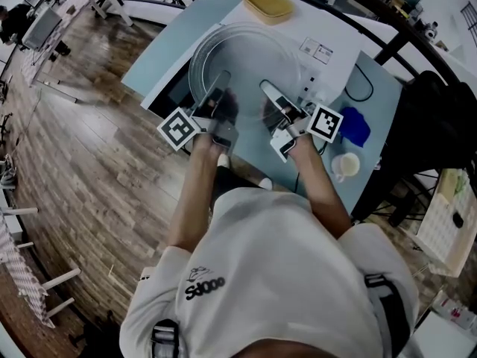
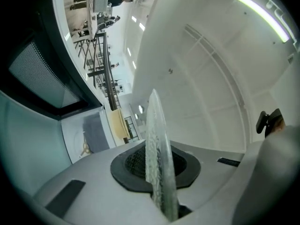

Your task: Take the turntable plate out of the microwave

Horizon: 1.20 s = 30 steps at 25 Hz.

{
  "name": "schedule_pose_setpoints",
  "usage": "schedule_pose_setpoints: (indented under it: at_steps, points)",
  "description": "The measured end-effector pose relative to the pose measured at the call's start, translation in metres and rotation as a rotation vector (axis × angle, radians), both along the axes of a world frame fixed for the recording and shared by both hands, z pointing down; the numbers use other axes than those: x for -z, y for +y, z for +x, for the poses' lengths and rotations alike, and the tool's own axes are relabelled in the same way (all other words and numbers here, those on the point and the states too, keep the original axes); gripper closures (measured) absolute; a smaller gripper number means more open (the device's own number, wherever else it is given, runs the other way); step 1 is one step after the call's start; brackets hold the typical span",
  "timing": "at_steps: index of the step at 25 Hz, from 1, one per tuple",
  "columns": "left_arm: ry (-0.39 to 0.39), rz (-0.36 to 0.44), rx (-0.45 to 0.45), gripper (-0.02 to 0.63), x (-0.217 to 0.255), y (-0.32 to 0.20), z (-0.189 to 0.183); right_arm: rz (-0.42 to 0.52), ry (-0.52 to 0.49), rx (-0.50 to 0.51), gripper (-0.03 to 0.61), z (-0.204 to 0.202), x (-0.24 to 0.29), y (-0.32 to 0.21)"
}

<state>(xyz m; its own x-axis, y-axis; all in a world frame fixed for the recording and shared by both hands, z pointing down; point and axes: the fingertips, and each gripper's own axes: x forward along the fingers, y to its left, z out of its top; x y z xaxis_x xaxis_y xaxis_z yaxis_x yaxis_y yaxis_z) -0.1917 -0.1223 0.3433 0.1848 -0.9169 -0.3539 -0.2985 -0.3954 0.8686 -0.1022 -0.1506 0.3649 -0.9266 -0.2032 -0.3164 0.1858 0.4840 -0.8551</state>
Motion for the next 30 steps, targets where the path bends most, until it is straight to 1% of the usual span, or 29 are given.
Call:
schedule_pose_setpoints:
  at_steps: [3,9,30]
  points:
    - [-0.009,0.009,-0.001,0.575,0.0034,0.0003,0.0002,0.014,-0.001,-0.002,0.552,0.0007,0.0047,0.0011]
    - [0.0,0.014,-0.011,0.575,0.0065,0.0001,0.0014,0.035,0.002,-0.014,0.551,0.0023,0.0085,0.0018]
    - [0.008,-0.011,-0.014,0.575,-0.0012,-0.0021,0.0011,0.001,0.009,-0.011,0.551,0.0009,0.0,0.0003]
